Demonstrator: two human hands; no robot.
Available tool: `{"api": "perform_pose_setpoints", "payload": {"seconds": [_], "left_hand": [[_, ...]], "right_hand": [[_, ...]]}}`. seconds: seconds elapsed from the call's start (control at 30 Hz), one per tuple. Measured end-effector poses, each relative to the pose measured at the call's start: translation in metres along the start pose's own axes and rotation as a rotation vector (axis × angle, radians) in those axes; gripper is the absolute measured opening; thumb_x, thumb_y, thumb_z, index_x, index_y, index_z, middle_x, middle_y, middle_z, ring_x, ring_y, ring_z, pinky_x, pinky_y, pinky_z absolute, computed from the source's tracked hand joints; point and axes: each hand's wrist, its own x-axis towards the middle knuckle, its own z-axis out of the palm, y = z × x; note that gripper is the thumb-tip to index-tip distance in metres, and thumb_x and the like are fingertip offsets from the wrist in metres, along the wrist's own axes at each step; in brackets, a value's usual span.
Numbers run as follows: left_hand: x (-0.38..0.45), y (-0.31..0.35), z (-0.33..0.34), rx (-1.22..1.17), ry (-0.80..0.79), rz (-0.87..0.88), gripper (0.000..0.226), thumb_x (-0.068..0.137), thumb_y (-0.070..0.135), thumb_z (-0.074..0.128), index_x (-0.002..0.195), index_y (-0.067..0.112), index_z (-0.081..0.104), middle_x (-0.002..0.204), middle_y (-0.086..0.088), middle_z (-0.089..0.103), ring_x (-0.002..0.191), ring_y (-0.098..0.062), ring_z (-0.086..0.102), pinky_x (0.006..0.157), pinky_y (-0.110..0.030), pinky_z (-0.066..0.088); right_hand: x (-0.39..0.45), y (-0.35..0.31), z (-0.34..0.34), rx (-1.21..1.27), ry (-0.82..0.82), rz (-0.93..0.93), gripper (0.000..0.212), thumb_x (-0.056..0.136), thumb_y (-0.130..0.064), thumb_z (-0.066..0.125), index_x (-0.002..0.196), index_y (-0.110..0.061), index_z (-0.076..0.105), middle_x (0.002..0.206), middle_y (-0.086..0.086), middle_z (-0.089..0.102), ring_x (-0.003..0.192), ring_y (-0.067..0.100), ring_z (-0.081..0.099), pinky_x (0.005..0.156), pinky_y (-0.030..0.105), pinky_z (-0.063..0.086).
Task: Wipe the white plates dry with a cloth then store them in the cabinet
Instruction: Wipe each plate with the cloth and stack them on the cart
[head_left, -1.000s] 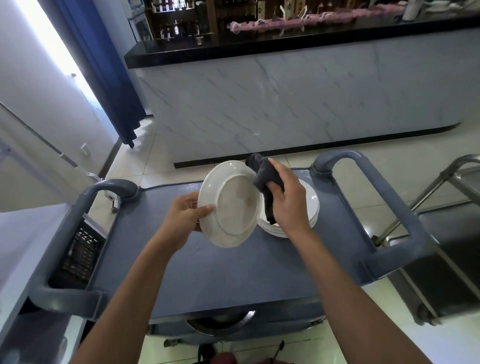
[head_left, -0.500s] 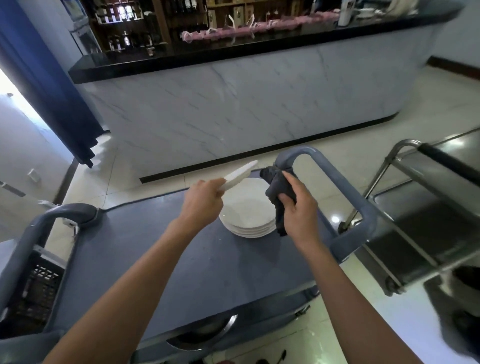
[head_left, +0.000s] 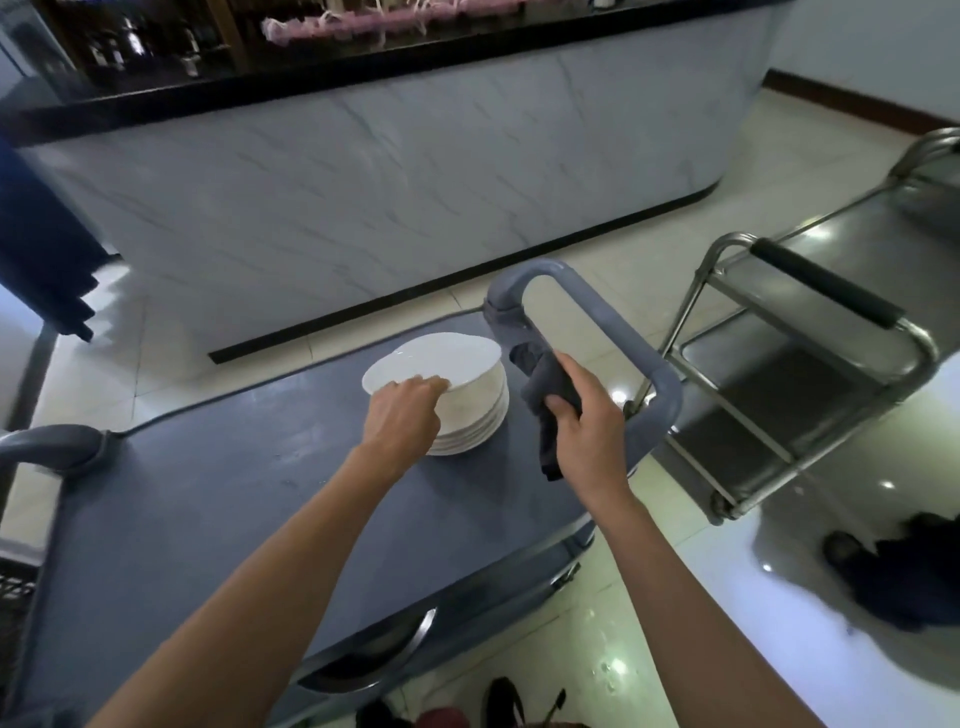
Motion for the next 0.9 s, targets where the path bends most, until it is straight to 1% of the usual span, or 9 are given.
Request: {"api": "perform_pose_setpoints", "payload": {"seconds": [0.1, 0.23, 0.33, 0.43, 0.5, 0.57, 0.67, 0.77, 0.9], "left_hand": [[-0.003, 0.007, 0.004, 0.032, -0.031, 0.038, 0.049, 0.092, 0.003, 0.045, 0.134, 0.025, 0.057, 0.118, -0.006, 0.066, 0.102, -0.038, 0.063, 0.070, -0.038, 0.041], [-0.012, 0.011, 0.015, 0.103, -0.108, 0.120, 0.038, 0.102, 0.012, 0.044, 0.138, 0.024, 0.046, 0.130, -0.001, 0.053, 0.111, -0.031, 0.054, 0.074, -0.036, 0.033], [-0.008, -0.001, 0.032, 0.094, -0.152, 0.156, 0.038, 0.105, 0.022, 0.044, 0.143, 0.026, 0.038, 0.146, 0.003, 0.043, 0.123, -0.027, 0.047, 0.086, -0.042, 0.042], [-0.007, -0.010, 0.043, 0.111, -0.215, 0.184, 0.044, 0.104, 0.025, 0.045, 0.147, 0.027, 0.032, 0.154, 0.004, 0.036, 0.131, -0.026, 0.040, 0.092, -0.046, 0.043], [-0.010, -0.012, 0.047, 0.108, -0.250, 0.181, 0.050, 0.103, 0.020, 0.046, 0.149, 0.026, 0.030, 0.157, 0.003, 0.032, 0.137, -0.026, 0.035, 0.096, -0.047, 0.042], [-0.011, -0.013, 0.049, 0.086, -0.262, 0.177, 0.053, 0.100, 0.015, 0.047, 0.150, 0.025, 0.032, 0.158, 0.003, 0.031, 0.139, -0.027, 0.033, 0.098, -0.047, 0.042], [-0.012, -0.011, 0.047, 0.025, -0.191, 0.172, 0.039, 0.099, 0.020, 0.048, 0.138, 0.024, 0.045, 0.143, 0.003, 0.048, 0.126, -0.026, 0.045, 0.089, -0.042, 0.045], [-0.020, -0.011, 0.041, -0.068, -0.124, 0.135, 0.026, 0.100, 0.029, 0.049, 0.120, 0.020, 0.062, 0.118, 0.003, 0.065, 0.112, -0.026, 0.057, 0.076, -0.037, 0.049], [-0.033, -0.025, 0.039, -0.081, -0.057, 0.077, 0.024, 0.099, 0.029, 0.050, 0.099, 0.017, 0.071, 0.102, 0.002, 0.073, 0.100, -0.027, 0.063, 0.070, -0.042, 0.056]], "right_hand": [[-0.004, 0.004, -0.001, 0.009, -0.011, 0.014, 0.048, 0.099, -0.007, 0.056, 0.144, -0.022, 0.049, 0.142, -0.006, 0.054, 0.132, 0.004, 0.044, 0.107, 0.010, 0.033], [-0.011, 0.011, 0.002, -0.007, -0.029, 0.022, 0.047, 0.099, -0.007, 0.056, 0.143, -0.022, 0.050, 0.141, -0.006, 0.056, 0.132, 0.006, 0.046, 0.110, 0.020, 0.037], [-0.014, 0.014, 0.005, -0.021, -0.042, 0.037, 0.047, 0.099, -0.008, 0.057, 0.143, -0.024, 0.051, 0.140, -0.007, 0.055, 0.128, 0.000, 0.044, 0.106, 0.012, 0.034], [-0.020, 0.019, 0.008, -0.026, -0.062, 0.058, 0.048, 0.099, -0.008, 0.057, 0.143, -0.025, 0.051, 0.139, -0.009, 0.055, 0.125, -0.004, 0.043, 0.101, 0.004, 0.031], [-0.026, 0.024, 0.010, -0.019, -0.087, 0.080, 0.048, 0.099, -0.008, 0.057, 0.143, -0.025, 0.050, 0.139, -0.009, 0.055, 0.126, -0.004, 0.043, 0.102, 0.006, 0.032], [-0.033, 0.028, 0.013, -0.023, -0.096, 0.091, 0.047, 0.099, -0.009, 0.057, 0.143, -0.025, 0.051, 0.139, -0.008, 0.055, 0.125, -0.002, 0.044, 0.105, 0.013, 0.036], [-0.040, 0.031, 0.019, -0.031, -0.104, 0.091, 0.047, 0.099, -0.008, 0.057, 0.142, -0.024, 0.051, 0.140, -0.007, 0.055, 0.125, -0.001, 0.044, 0.108, 0.023, 0.040], [-0.044, 0.030, 0.027, -0.036, -0.119, 0.097, 0.047, 0.099, -0.009, 0.058, 0.142, -0.025, 0.051, 0.141, -0.006, 0.055, 0.128, 0.006, 0.045, 0.107, 0.025, 0.040], [-0.052, 0.028, 0.044, -0.034, -0.157, 0.078, 0.047, 0.098, -0.009, 0.059, 0.142, -0.024, 0.052, 0.140, -0.005, 0.055, 0.127, 0.007, 0.047, 0.106, 0.022, 0.040]]}}
